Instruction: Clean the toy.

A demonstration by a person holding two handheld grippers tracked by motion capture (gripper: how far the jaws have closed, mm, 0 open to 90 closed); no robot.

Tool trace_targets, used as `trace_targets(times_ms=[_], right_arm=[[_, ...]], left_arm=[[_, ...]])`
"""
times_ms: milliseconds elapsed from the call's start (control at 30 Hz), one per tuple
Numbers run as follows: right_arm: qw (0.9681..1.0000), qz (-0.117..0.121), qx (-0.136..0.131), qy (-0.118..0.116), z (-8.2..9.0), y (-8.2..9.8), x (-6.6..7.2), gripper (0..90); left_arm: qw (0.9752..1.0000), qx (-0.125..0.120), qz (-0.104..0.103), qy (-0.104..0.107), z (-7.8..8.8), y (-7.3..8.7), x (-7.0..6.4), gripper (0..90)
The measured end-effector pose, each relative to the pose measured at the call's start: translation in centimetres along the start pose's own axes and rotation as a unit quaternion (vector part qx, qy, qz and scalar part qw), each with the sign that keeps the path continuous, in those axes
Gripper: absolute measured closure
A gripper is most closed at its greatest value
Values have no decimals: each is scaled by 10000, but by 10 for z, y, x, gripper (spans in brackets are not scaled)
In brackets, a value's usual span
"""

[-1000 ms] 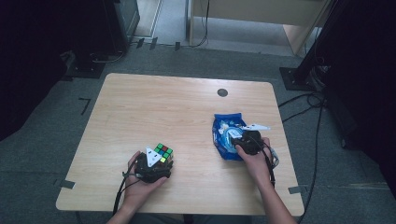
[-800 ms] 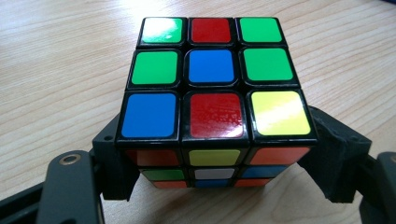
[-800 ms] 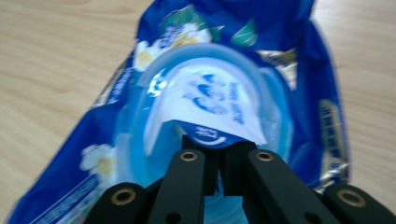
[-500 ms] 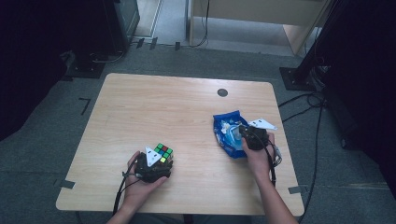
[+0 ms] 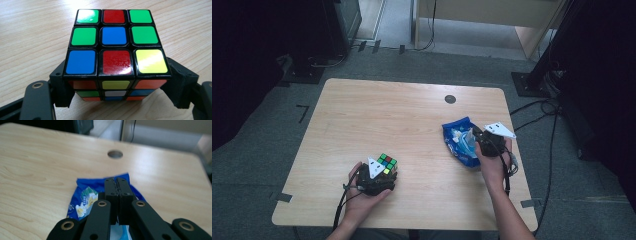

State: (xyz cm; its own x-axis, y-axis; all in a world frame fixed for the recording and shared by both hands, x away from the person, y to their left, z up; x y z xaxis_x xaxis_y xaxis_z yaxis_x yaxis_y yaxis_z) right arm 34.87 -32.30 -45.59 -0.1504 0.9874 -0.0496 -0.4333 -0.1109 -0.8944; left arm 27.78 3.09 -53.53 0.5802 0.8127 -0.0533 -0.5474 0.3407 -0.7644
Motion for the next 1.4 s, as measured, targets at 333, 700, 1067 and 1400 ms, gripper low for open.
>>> trace_targets(times_ms=[333,700,1067,1400], right_arm=[[9997,-120,-155,-149,7,-7,4,895],[9993,62,-373,-44,14,-10,12,895],[9991,153,-379,-80,16,-10,9,894],[9981,166,-559,-207,20,-11,8,893]], left_arm=[[10000,-16,10,-31,0,0,0,231],[10000,-20,-16,-44,0,0,0,231],[10000,-32,-18,-62,0,0,-1,231],[9998,-188,2,-47,3,0,-1,231]])
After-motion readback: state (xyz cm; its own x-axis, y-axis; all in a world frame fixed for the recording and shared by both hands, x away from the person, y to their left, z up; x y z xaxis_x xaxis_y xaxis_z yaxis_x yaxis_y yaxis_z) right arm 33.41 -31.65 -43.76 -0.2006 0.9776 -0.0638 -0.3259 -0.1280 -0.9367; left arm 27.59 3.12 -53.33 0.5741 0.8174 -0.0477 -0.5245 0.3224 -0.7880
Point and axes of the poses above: each handheld gripper's, and its own axes: z roughly backward along the jaws, y roughly out of its underside, x roughly to its left, the point moved 3 cm from there along -z, roughly forward along the jaws, and after that the axes turned 6 degrees about y, right-handed, at the moved point
